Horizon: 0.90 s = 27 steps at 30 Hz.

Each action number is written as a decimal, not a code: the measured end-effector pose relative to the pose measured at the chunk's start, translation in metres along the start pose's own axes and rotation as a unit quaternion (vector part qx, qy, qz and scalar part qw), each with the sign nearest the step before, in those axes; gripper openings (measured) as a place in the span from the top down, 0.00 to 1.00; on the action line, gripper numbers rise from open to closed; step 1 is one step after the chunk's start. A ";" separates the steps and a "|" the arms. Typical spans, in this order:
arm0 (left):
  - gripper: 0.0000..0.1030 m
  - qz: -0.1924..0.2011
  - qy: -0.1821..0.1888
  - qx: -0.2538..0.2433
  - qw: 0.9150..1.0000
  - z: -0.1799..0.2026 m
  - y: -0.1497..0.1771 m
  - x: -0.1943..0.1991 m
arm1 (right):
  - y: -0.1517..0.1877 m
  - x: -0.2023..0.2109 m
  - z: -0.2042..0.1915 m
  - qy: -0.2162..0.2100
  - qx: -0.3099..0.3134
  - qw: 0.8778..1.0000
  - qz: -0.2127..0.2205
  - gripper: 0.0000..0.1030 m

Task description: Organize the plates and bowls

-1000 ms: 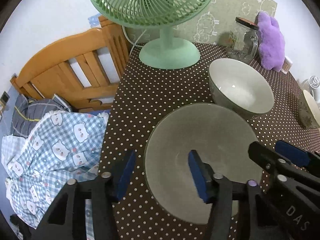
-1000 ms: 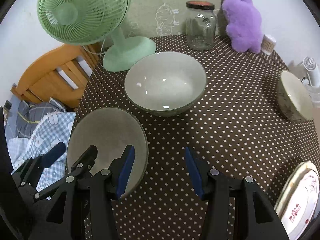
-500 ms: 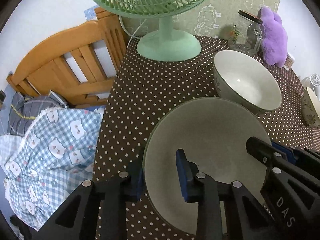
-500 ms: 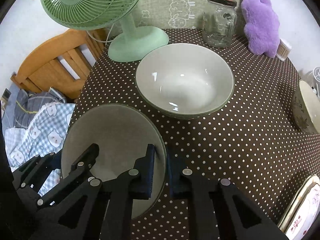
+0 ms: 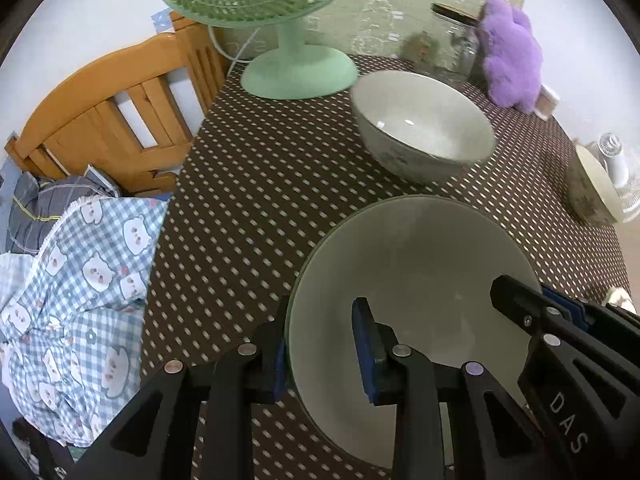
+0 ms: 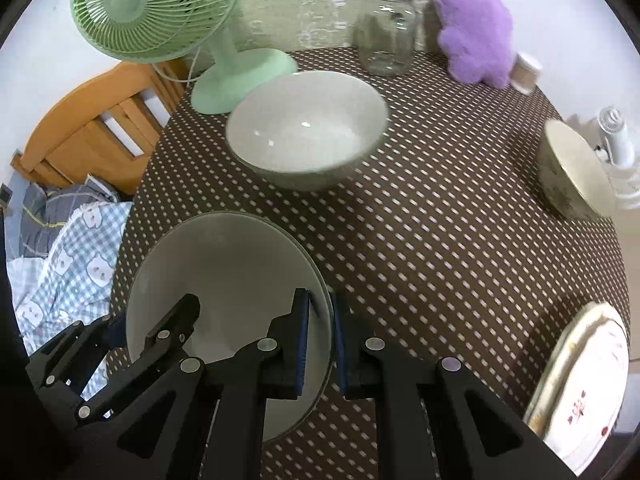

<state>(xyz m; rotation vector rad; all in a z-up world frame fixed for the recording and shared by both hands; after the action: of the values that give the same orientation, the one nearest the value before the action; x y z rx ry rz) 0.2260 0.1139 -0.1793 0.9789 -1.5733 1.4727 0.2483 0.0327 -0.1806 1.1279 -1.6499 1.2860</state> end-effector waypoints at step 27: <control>0.73 -0.003 0.038 -0.041 0.998 0.117 0.050 0.043 | 0.064 0.066 0.117 0.033 -0.048 0.998 0.018 0.85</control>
<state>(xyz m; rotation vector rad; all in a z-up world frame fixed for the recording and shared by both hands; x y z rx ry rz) 0.1600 -0.0023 -0.1668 0.8702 -1.5635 1.4130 0.1612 -0.0868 -0.1655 0.9918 -1.6715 1.2400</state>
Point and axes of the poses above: each gripper's, at about its wrist camera, not at the fingertips, and x roughly against the way its jaws point, z to its right, y to its underside, the point moved 7 cm from there along -x, roughly the way its jaws point, and after that the axes turned 10 degrees about -x, right-handed, at the moved point
